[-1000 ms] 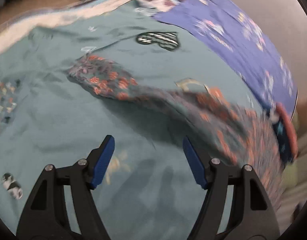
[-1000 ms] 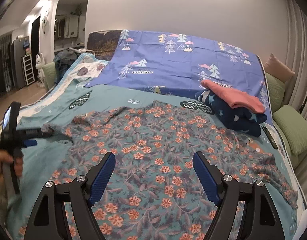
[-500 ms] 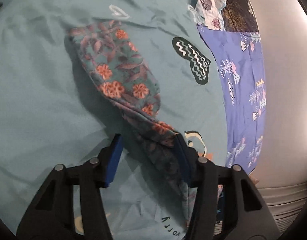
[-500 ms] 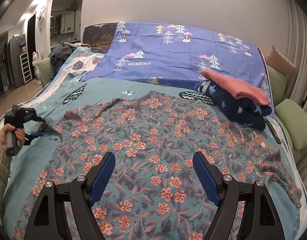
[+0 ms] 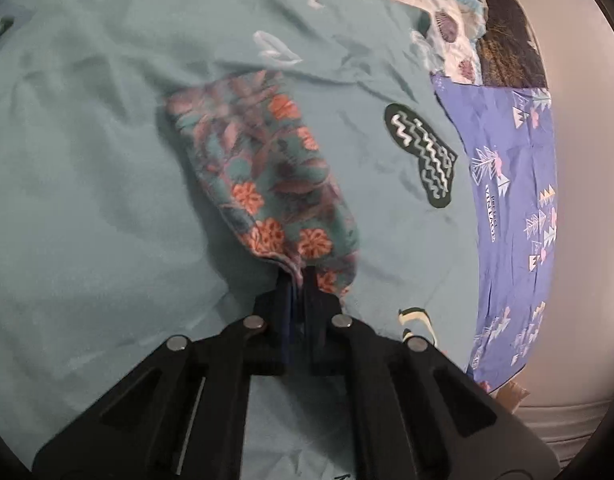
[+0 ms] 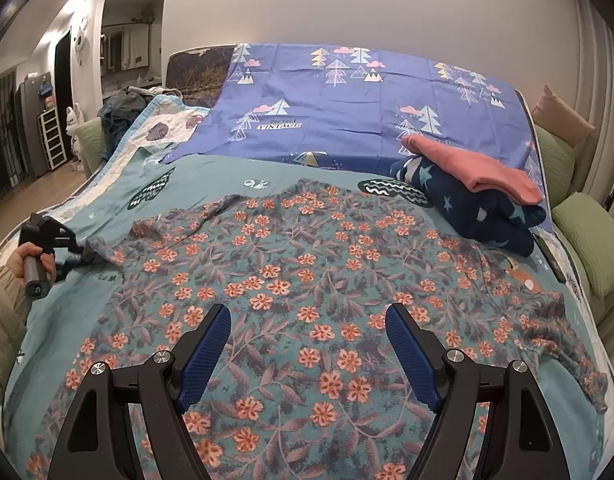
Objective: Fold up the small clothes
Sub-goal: 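Grasp the floral shirt's sleeve cuff with the left gripper, then lift the sleeve and fold it across the shirt body with the left gripper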
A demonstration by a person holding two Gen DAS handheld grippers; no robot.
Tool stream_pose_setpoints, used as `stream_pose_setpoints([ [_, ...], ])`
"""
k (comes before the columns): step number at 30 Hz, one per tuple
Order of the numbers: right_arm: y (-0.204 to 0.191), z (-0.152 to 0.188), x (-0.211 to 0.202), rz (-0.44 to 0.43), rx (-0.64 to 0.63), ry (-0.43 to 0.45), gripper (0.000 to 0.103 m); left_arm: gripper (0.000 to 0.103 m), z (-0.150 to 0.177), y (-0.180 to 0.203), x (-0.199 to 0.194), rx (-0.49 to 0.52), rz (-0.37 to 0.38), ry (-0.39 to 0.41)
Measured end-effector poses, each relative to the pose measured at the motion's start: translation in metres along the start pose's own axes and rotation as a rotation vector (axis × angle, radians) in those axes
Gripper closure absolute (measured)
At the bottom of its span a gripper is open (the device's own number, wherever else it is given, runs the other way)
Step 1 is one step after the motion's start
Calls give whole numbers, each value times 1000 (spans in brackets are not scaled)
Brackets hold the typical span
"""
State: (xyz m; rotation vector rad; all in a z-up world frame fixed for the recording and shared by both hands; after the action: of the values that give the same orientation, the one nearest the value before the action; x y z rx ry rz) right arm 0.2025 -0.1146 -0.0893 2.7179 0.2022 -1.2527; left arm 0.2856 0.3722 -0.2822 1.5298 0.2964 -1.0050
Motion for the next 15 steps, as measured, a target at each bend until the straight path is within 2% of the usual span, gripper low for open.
stream_pose_setpoints([
  [5,6,1,0,22,-3,5,22,98,9,66,-43,227,-4,142],
  [8,10,1,3,11,21,0,21,98,34,126,-73,420,13,219],
  [12,15,2,4,1,43,-1,22,98,99,210,-96,723,29,300],
  [15,23,4,3,1,64,0,22,98,174,260,-88,950,72,275],
])
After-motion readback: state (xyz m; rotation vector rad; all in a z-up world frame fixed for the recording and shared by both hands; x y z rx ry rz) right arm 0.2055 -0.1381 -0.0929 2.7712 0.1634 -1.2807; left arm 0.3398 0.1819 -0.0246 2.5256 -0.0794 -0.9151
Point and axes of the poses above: each gripper's, at about its wrist camera, not at the fingertips, and x roughly the way its jaws point, y to its right, z to its underside, the point moved 10 cm from there along x, roughly the way its jaws point, and after that the axes turned 11 degrees about -y, right-handed, at the moved point
